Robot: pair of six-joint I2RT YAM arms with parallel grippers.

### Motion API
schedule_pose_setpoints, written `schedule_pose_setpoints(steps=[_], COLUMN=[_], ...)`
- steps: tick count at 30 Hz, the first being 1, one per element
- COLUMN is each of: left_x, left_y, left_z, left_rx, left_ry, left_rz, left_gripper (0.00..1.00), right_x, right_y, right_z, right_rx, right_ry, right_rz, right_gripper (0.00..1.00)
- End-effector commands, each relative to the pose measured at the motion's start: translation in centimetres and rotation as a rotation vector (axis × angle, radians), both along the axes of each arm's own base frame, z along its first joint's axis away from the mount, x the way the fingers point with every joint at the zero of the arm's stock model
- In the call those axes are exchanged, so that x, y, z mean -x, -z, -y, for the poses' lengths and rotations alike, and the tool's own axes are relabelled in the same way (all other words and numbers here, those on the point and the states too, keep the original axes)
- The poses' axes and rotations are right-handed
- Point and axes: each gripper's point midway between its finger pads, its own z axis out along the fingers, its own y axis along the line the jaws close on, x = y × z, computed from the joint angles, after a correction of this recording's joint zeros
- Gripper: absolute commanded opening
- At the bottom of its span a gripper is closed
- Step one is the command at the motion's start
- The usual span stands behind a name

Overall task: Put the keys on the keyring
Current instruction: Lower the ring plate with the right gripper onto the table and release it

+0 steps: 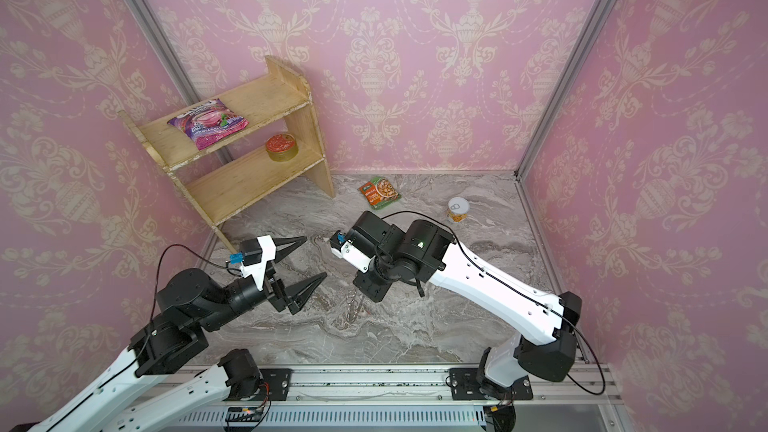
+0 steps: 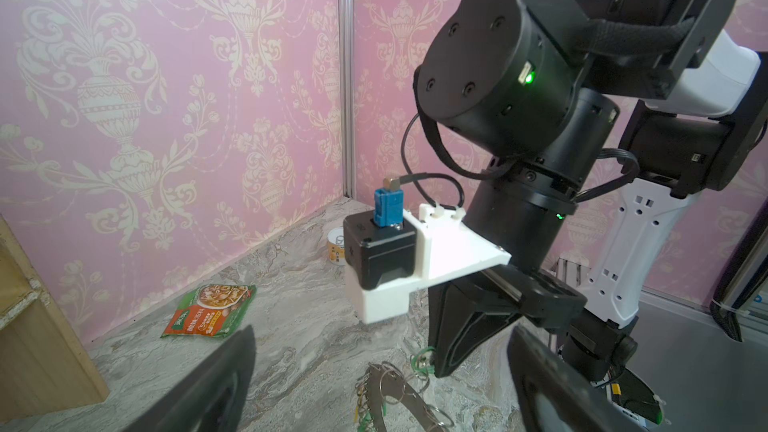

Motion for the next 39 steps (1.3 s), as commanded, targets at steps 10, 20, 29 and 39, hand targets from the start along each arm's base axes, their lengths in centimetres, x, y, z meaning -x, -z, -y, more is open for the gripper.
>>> schedule_pose_setpoints(steps=[10,20,29,39], left_x=[-0.5,-0.4,-0.5,-0.8], left_y=[1.1,1.3,1.5,1.7], left_z=[-0.1,-0.2,0.0,1.1], left_rx=[-0.033,-0.037,-0.041,-0.038], left_ry=[-0.025,-0.024,-0.018,0.014], left_rz=[0.0,-0.01,-0.015,-0.024], left_gripper=[0.97,0.97,0.97,0.97], right_x=[-5.3,-10.7,-11.4,-13.9], right_y=[5.1,12.2,14.5,12.8], right_z=[-0.6,1.8,5.1,9.5], right_rx=[-0.004,0.067,0.056,-0.049], right_ry=[0.142,0.253,0.353,0.488], right_rz=[-0.171,-0.267,-0.319,-0.35], right_gripper=[0.0,0.0,0.0,0.0])
